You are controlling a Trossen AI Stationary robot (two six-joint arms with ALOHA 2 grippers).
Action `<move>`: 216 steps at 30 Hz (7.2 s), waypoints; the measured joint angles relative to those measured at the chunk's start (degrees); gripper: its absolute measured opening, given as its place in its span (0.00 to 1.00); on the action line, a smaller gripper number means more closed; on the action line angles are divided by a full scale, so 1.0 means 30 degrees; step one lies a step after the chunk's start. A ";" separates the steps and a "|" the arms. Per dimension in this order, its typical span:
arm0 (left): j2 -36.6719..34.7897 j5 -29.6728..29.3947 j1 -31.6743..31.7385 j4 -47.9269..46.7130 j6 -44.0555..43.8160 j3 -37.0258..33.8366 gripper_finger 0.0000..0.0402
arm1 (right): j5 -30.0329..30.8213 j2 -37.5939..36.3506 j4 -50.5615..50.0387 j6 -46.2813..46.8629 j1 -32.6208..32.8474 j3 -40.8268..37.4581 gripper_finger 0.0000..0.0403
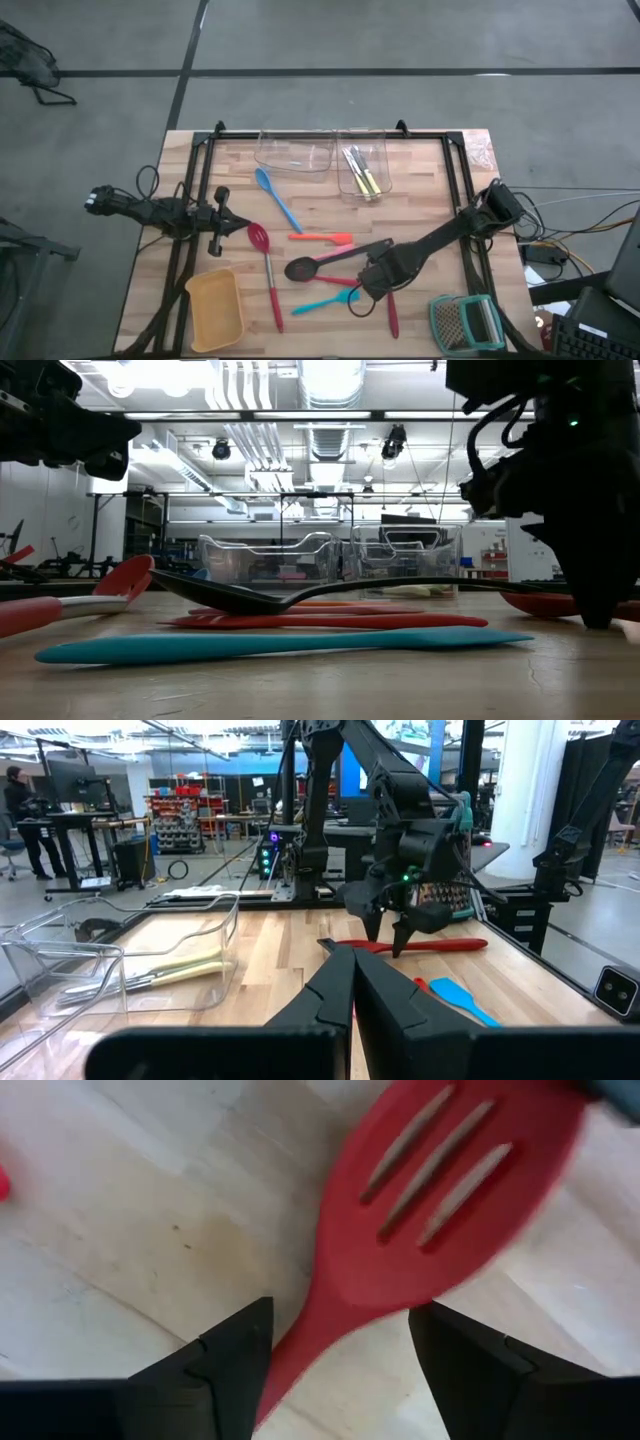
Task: Pick & Place Kitchen Items
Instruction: Put the red serving spoon into the left transparent bin, then put the black serving spoon into the left transparent bin
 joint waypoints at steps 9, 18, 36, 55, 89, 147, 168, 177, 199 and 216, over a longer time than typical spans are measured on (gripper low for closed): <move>0.0007 -0.0002 -0.0002 0.0003 -0.0007 -0.0004 0.03 | -0.0038 -0.0225 0.1291 0.0131 -0.0004 -0.0838 0.42; 0.0007 -0.0001 -0.0003 0.0006 -0.0002 0.0000 0.03 | 0.0344 -0.0127 0.1311 -0.1354 -0.0012 0.0023 0.17; 0.0007 0.0001 0.0002 0.0000 -0.0007 0.0004 0.03 | 0.1748 -0.0569 0.1090 -0.4601 -0.0118 0.2573 0.11; 0.0007 -0.0004 -0.0004 0.0000 -0.0002 -0.0004 0.03 | 0.7224 -0.0673 0.1216 -1.3177 -0.2896 0.8141 0.09; 0.0002 0.0001 -0.0001 0.0002 -0.0002 0.0002 0.03 | 0.7211 0.2335 1.6398 -3.2688 -1.3509 0.9507 0.14; 0.0007 0.0001 -0.0005 0.0001 -0.0004 -0.0002 0.03 | 1.0010 0.7325 0.0819 -2.6983 -1.0830 1.9891 0.44; 0.0007 0.0001 0.0002 0.0000 -0.0004 0.0000 0.03 | 1.0111 0.7093 -0.1554 -2.1354 -0.6218 1.8939 0.34; 0.0007 -0.0006 0.0002 0.0000 -0.0001 0.0003 0.03 | 1.0162 0.7115 -0.4142 -1.9476 -0.5245 1.8490 0.37; 0.0007 0.0001 0.0001 0.0000 -0.0006 0.0002 0.03 | 1.0220 0.7086 -0.4669 -1.8757 -0.4288 1.7180 0.28; 0.0007 -0.0006 -0.0005 0.0000 -0.0007 0.0004 0.03 | 0.9926 0.5289 -0.3551 -1.8631 -0.3639 1.2745 0.19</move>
